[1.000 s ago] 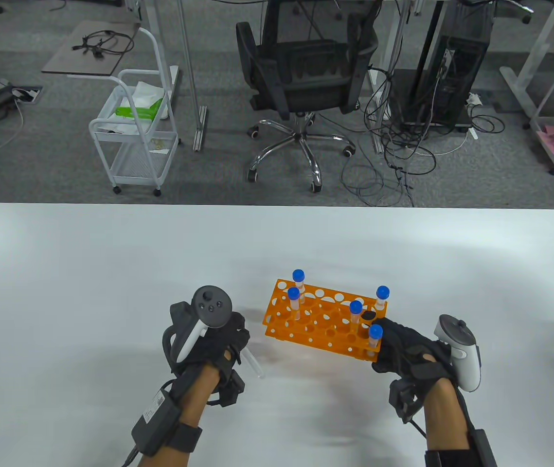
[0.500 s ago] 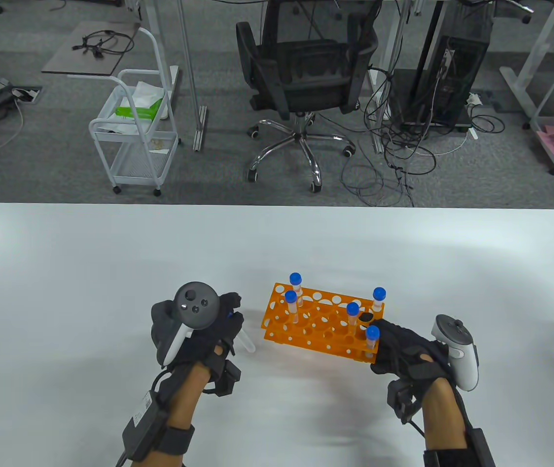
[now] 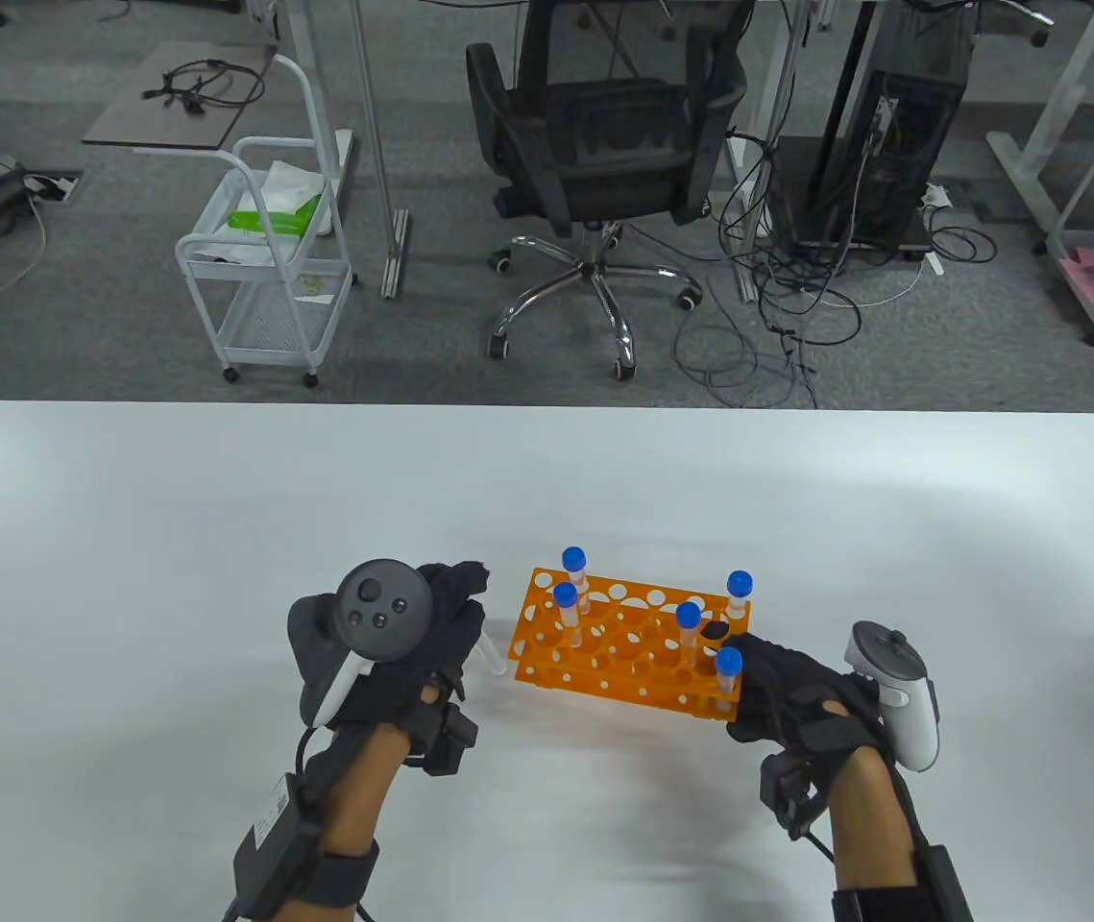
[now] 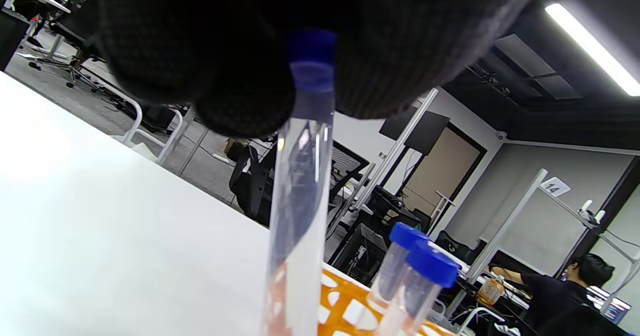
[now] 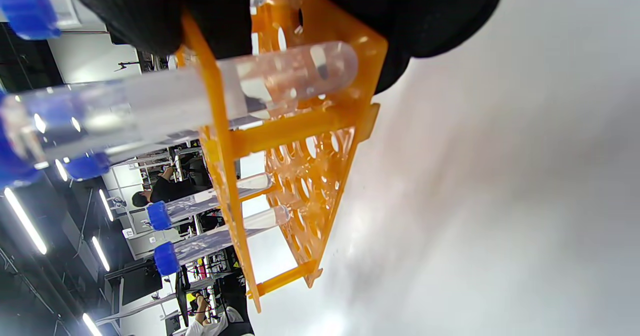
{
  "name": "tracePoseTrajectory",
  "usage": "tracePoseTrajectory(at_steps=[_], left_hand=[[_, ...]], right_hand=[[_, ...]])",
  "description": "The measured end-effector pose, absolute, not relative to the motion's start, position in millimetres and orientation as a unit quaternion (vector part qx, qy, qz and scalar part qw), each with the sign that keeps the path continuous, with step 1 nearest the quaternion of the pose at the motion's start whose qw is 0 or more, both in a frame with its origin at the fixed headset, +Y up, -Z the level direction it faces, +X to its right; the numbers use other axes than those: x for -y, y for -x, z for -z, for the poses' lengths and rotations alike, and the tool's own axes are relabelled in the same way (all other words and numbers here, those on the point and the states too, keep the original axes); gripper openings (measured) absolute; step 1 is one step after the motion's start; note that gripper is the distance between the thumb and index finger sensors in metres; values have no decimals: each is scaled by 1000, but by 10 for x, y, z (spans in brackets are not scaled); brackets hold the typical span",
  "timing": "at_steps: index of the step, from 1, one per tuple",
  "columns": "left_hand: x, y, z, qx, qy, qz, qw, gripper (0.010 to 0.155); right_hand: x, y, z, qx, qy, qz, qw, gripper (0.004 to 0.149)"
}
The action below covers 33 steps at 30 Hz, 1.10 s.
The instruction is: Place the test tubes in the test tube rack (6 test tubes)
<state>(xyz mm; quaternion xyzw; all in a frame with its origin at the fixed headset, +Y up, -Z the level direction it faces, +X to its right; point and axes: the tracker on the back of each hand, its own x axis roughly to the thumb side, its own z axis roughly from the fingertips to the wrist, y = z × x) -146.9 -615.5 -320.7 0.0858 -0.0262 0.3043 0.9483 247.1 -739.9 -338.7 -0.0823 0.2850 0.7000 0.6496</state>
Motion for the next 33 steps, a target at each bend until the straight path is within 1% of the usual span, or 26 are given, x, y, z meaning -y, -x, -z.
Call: tracePoseTrajectory(at_steps=[16,33], left_hand=[[6025,1364,3092,58,-126,-303,943,45],[6195,1253,3168,71,-112,-267,954,47]], right_hand=[[7412,-2452,3386,-289,77,-703,646,48],[7412,-2446,3385,-290,70,-701,647,48]])
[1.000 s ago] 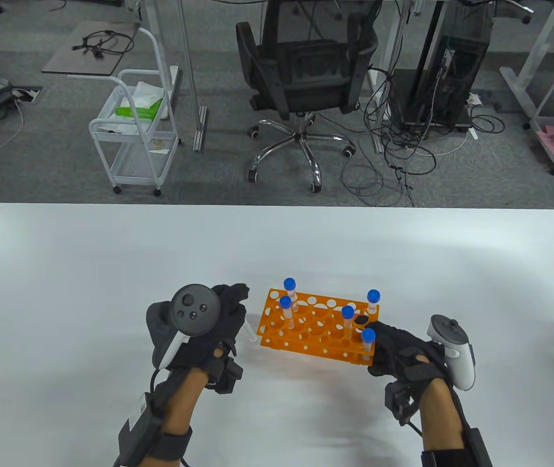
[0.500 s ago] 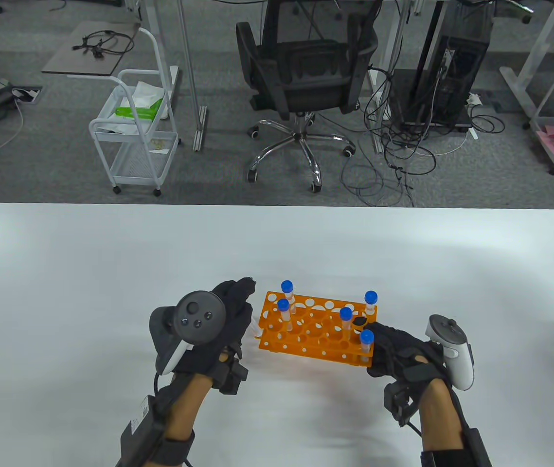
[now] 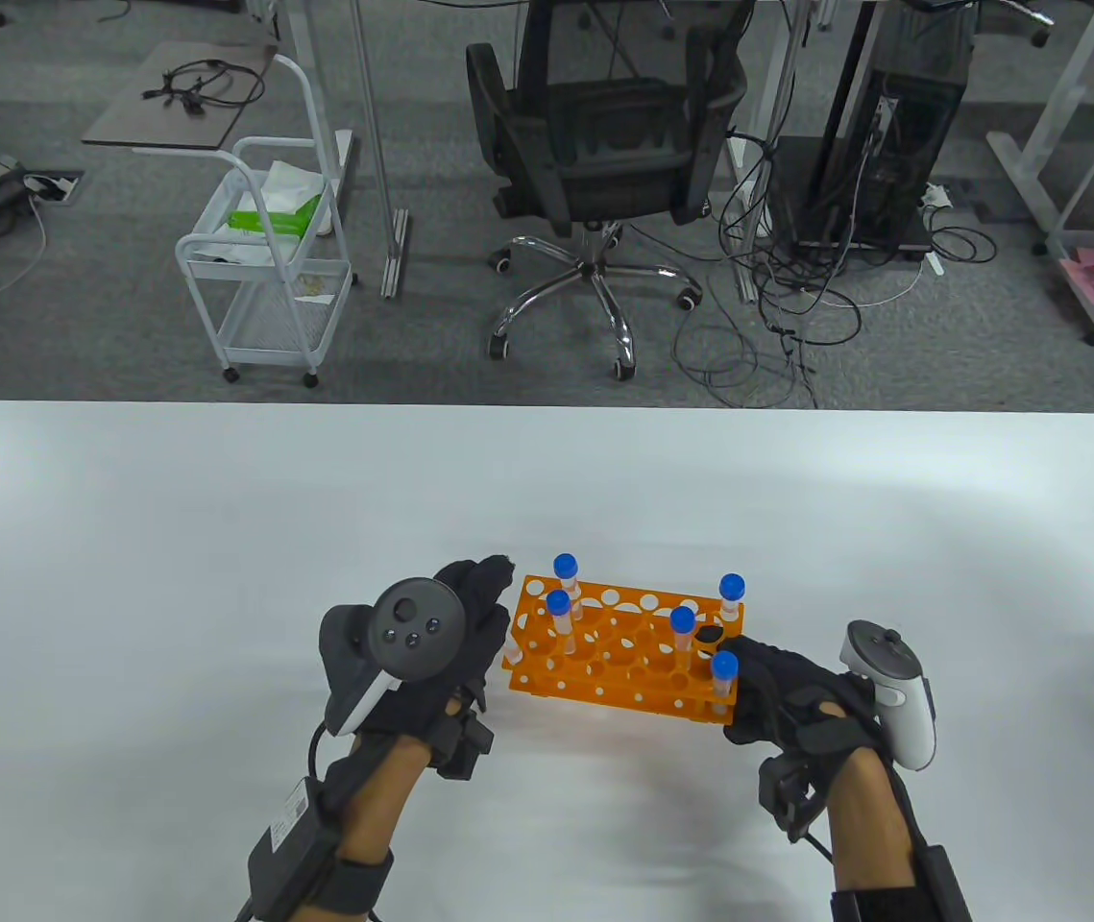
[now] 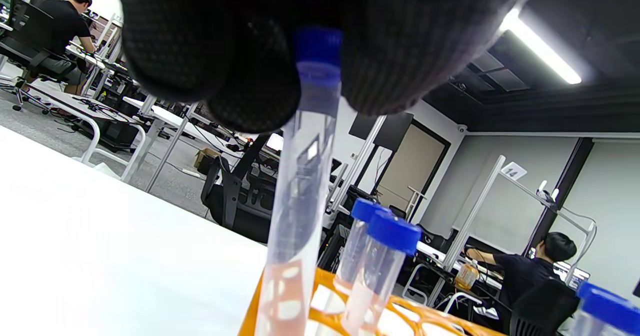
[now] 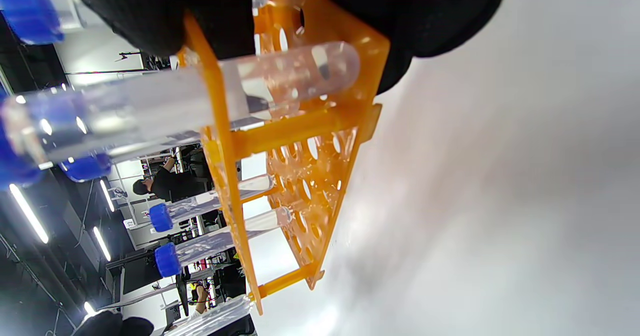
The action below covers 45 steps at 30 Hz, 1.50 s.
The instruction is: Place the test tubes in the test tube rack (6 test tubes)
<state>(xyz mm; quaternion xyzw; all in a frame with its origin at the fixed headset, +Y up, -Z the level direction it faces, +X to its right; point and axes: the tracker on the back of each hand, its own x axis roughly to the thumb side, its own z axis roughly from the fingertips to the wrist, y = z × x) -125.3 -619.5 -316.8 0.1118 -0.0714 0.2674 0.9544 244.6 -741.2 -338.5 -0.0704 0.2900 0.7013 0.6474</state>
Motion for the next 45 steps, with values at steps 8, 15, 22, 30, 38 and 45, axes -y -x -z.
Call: tracePoseTrajectory(at_steps=[8,15,22,30,38,45], left_hand=[[6276,1183,3201,78,-98,-249,960,47],[6354,1154,3225,82,-88,-250,961,48],[6403,1097,3236,88,-79,-241,963,49],[6438,1063,3238,92,-69,-231,966,49],[6448,1119,3245,98,-45,-260,960,51],[6425,1224,3254,94,-36,-291,951,54]], right_hand=[[7413,-2442,3387,-292,68,-701,647,48],[7418,-2438,3390,-293,66,-702,646,48],[7419,-2427,3392,-295,64,-702,645,49],[7416,-2415,3391,-295,63,-702,645,48],[7415,-2413,3389,-296,63,-700,647,48],[7412,-2419,3385,-296,65,-697,649,48]])
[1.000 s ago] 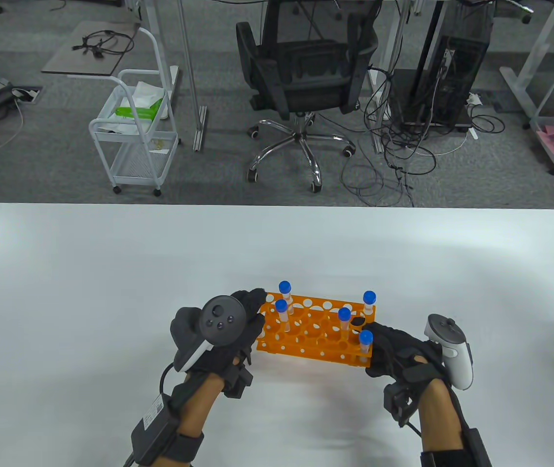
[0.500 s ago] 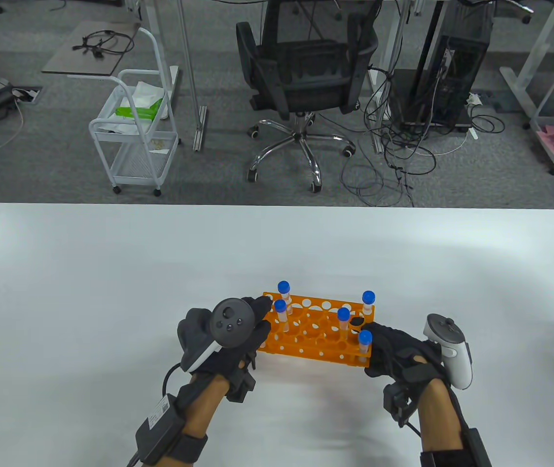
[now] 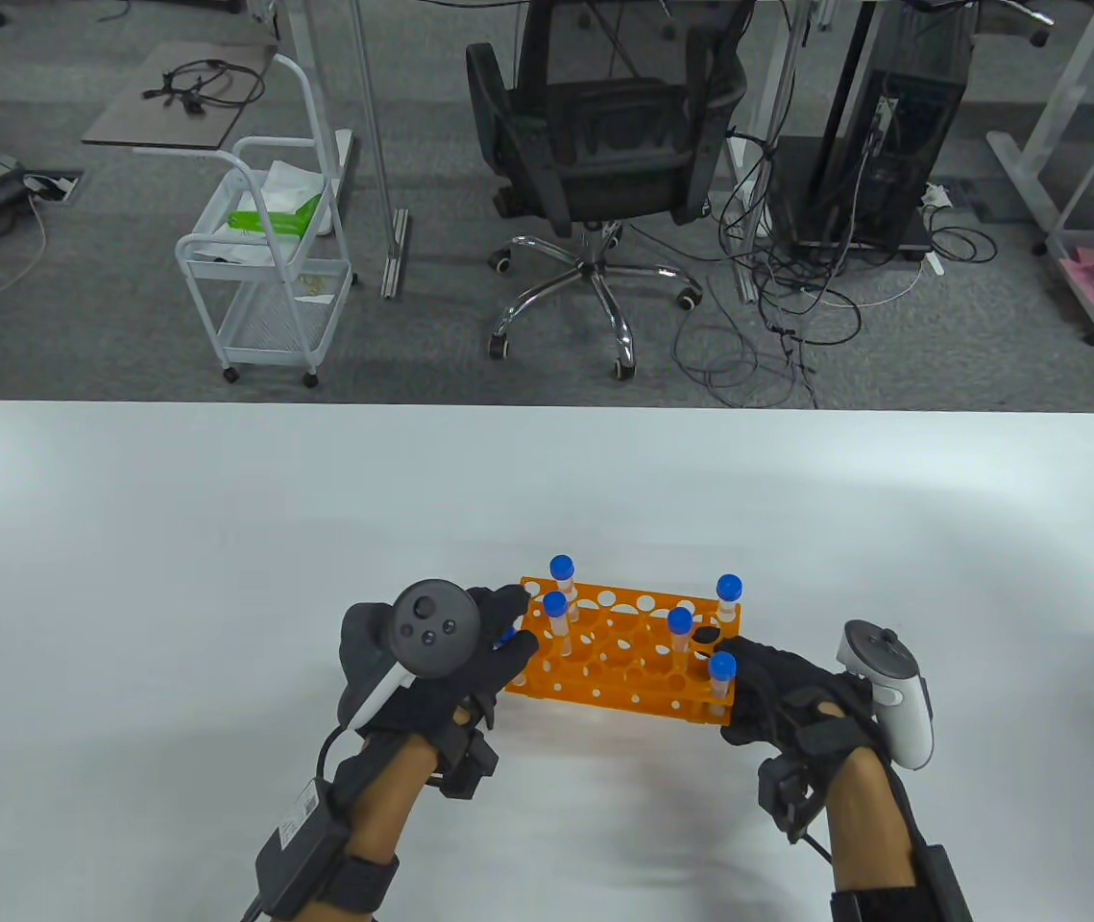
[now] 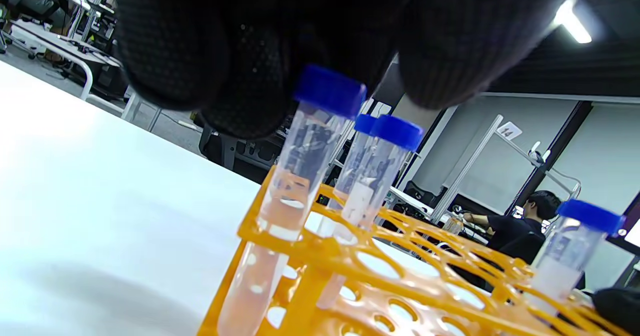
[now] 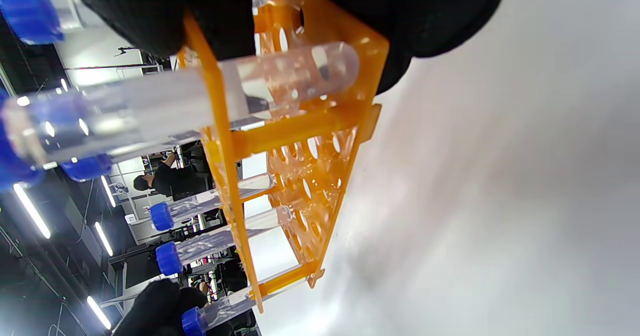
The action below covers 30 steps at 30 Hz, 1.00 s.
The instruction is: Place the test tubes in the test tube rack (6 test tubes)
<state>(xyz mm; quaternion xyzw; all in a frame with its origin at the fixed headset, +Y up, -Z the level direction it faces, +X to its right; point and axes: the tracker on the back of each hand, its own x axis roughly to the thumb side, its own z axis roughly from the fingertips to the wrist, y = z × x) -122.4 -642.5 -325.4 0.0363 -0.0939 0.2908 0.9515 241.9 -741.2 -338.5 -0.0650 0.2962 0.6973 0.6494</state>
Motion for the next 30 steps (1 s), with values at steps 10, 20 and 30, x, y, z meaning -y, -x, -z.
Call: tracePoseTrajectory(at_steps=[10,20,30], left_hand=[[6577,1621,3339,8,-44,-379,924,53],[6980,1638,3473,-38,62,-492,867,50],[7115,1777,3518,-62,98,-541,833,50]], right_hand=[[7405,-2409,3384,-301,58,-692,654,48],[7372,-2361,3374,-304,42,-690,656,48],[7368,-2333,3369,-310,34,-686,657,48]])
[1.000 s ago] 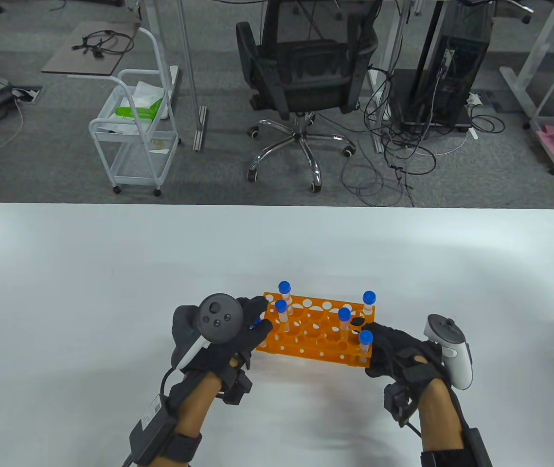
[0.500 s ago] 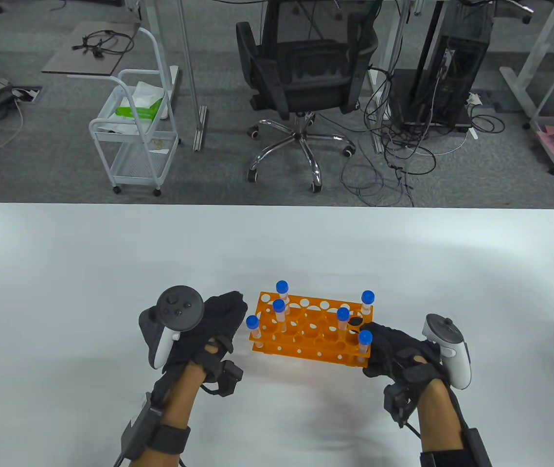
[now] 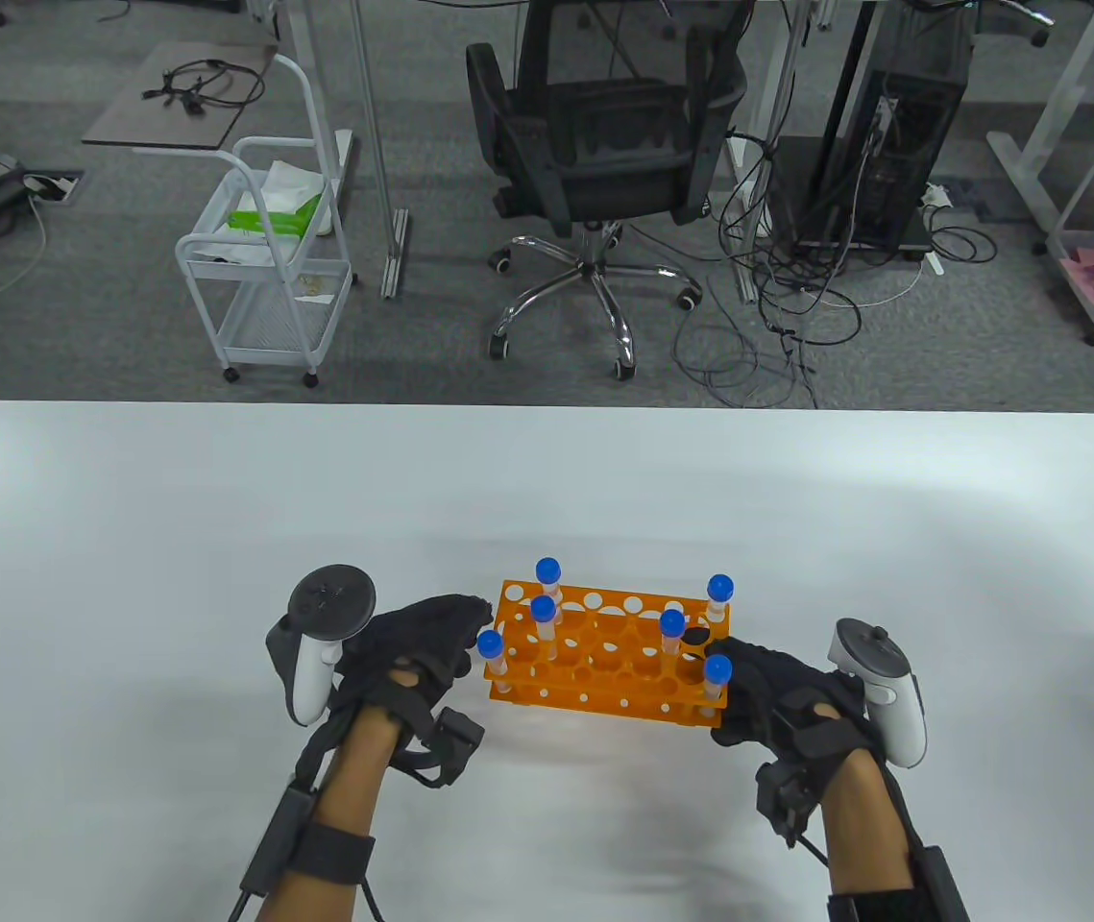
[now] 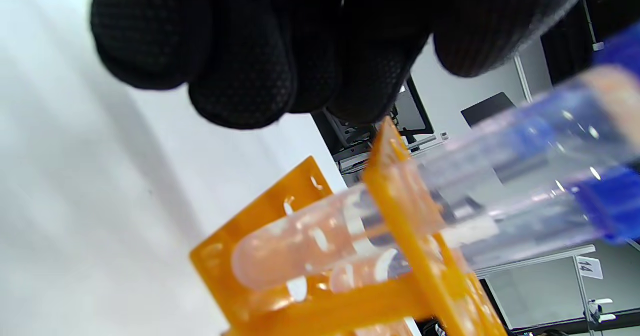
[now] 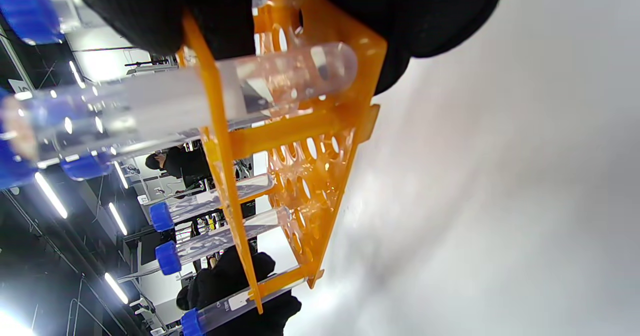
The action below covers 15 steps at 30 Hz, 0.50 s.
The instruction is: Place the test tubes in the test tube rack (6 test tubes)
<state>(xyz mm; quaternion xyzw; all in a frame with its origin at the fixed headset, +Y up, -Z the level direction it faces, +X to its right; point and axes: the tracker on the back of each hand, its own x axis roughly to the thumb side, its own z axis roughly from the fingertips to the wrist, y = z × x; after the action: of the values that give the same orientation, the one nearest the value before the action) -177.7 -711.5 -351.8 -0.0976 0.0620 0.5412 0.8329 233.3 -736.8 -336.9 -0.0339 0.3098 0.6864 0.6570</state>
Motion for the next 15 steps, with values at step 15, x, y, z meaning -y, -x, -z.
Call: tracePoseTrajectory(at_steps=[15], left_hand=[[7270,1717,3568,-42,163,-582,796,46]], right_hand=[[7366,-2302,3367,-315,24,-681,661,48]])
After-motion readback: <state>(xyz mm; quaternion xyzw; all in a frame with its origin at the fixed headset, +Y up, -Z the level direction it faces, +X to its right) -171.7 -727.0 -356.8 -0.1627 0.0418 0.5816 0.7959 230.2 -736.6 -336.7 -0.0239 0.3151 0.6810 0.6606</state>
